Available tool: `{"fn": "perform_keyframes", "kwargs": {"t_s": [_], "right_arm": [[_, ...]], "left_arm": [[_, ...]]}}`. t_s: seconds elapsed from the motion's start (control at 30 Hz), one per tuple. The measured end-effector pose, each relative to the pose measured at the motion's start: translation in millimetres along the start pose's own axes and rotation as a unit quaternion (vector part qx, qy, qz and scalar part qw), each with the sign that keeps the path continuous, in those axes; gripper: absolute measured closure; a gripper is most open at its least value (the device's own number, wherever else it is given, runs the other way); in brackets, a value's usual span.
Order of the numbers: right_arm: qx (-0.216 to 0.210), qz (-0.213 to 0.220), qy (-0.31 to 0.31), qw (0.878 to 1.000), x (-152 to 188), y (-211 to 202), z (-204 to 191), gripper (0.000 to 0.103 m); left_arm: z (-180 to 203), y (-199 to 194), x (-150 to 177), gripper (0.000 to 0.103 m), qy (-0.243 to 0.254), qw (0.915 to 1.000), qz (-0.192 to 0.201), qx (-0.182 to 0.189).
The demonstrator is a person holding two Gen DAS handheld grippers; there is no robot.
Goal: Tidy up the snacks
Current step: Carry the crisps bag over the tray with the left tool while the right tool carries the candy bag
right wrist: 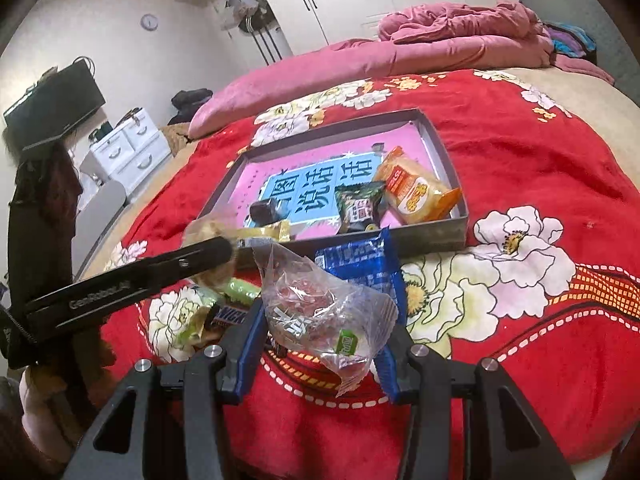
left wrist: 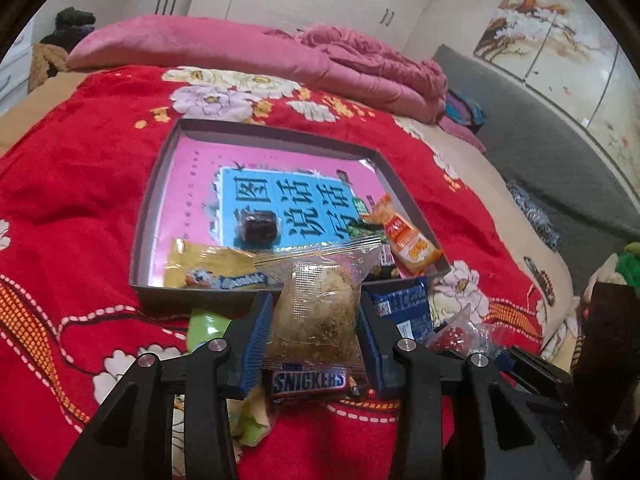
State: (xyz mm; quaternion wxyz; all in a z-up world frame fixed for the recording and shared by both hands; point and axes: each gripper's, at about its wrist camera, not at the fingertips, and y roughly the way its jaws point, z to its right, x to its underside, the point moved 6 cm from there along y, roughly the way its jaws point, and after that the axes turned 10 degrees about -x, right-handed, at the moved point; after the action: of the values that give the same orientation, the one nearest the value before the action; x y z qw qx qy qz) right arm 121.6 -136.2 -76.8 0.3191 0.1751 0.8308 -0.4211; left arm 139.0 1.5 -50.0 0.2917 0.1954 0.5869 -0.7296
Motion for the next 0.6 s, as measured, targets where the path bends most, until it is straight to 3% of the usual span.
{"fn": "perform_keyframes", "kwargs": {"t_s": [0.6], "right_arm": [[0.011,0.029,-0.009,0.999,-18.0,-6.3,4.4,0.054]], "left_arm": [[-50.3,-9.8,-15.4,0.060,-0.061,0.9975,0.027,-0.027]]}}
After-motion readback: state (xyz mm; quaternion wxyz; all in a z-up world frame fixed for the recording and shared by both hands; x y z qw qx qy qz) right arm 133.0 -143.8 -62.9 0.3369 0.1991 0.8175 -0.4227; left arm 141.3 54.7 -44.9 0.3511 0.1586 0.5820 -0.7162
